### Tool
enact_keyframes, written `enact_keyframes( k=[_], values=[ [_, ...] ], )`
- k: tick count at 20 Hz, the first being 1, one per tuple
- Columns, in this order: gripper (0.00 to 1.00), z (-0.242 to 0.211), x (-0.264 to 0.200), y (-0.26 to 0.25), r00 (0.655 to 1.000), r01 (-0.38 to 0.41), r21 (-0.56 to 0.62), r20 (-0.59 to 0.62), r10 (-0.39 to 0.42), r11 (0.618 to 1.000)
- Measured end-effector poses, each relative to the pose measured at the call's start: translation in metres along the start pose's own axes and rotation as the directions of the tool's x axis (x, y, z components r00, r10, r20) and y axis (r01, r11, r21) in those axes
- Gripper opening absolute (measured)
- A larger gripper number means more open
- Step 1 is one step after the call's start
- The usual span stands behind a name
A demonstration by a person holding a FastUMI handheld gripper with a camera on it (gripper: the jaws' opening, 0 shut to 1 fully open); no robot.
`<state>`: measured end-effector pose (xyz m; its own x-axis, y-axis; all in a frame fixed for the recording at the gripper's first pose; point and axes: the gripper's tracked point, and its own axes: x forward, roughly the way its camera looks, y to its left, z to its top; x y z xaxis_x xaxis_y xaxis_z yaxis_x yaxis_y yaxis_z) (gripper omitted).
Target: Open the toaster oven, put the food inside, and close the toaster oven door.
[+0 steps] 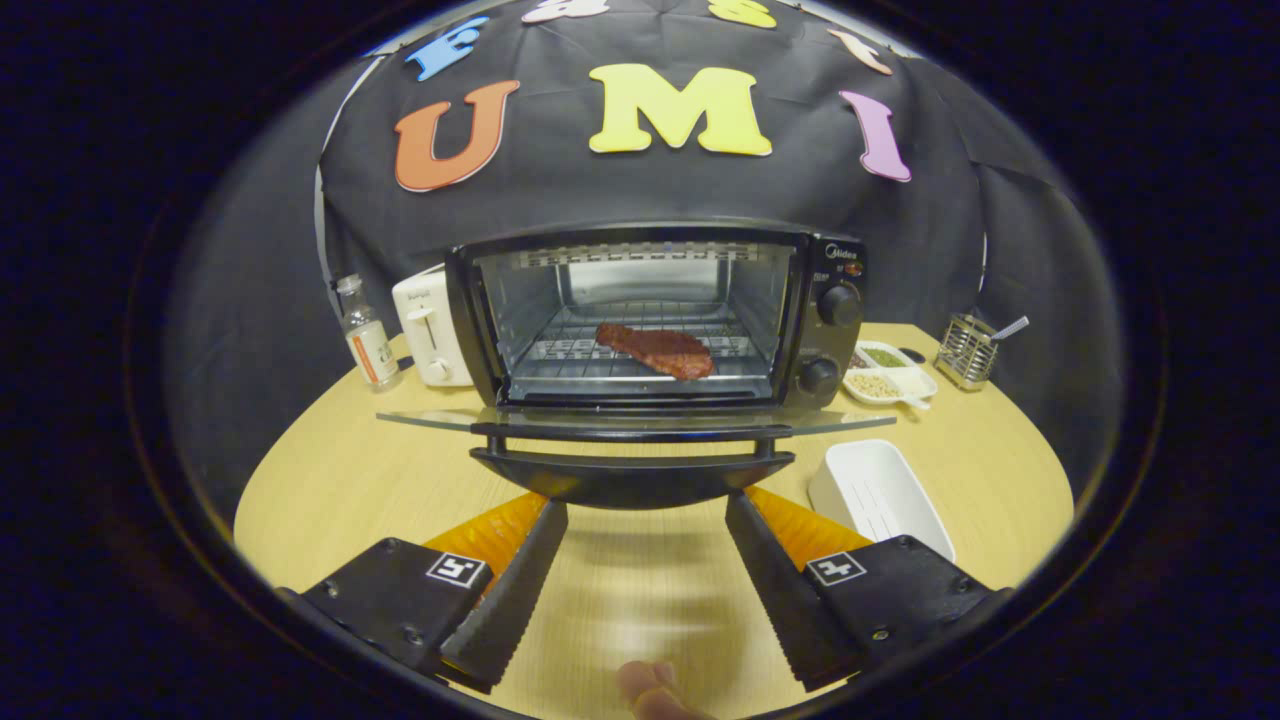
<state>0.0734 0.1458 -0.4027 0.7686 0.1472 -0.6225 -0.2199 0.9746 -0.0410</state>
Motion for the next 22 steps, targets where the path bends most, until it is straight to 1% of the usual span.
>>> enact_keyframes(
  k=[4,9,11,13,15,19,22],
  values=[
    [1.0,0.033,0.006,-0.008,0.998,0.03,-0.016,0.053,-0.029,0.999],
    [1.0,0.07,0.025,-0.006,0.994,0.016,-0.045,0.109,-0.011,0.999],
    [1.0,0.086,0.028,-0.009,0.991,0.022,-0.038,0.135,-0.016,0.999],
    [1.0,0.104,0.024,-0.01,0.987,0.004,-0.02,0.161,0.0,1.0],
    [1.0,0.126,0.009,-0.014,0.978,-0.014,0.001,0.207,0.014,1.0],
    [1.0,0.164,-0.042,-0.025,0.954,-0.015,0.009,0.299,0.012,1.0],
    [1.0,0.185,-0.101,-0.027,0.933,-0.025,0.021,0.361,0.016,0.999]
  ],
)
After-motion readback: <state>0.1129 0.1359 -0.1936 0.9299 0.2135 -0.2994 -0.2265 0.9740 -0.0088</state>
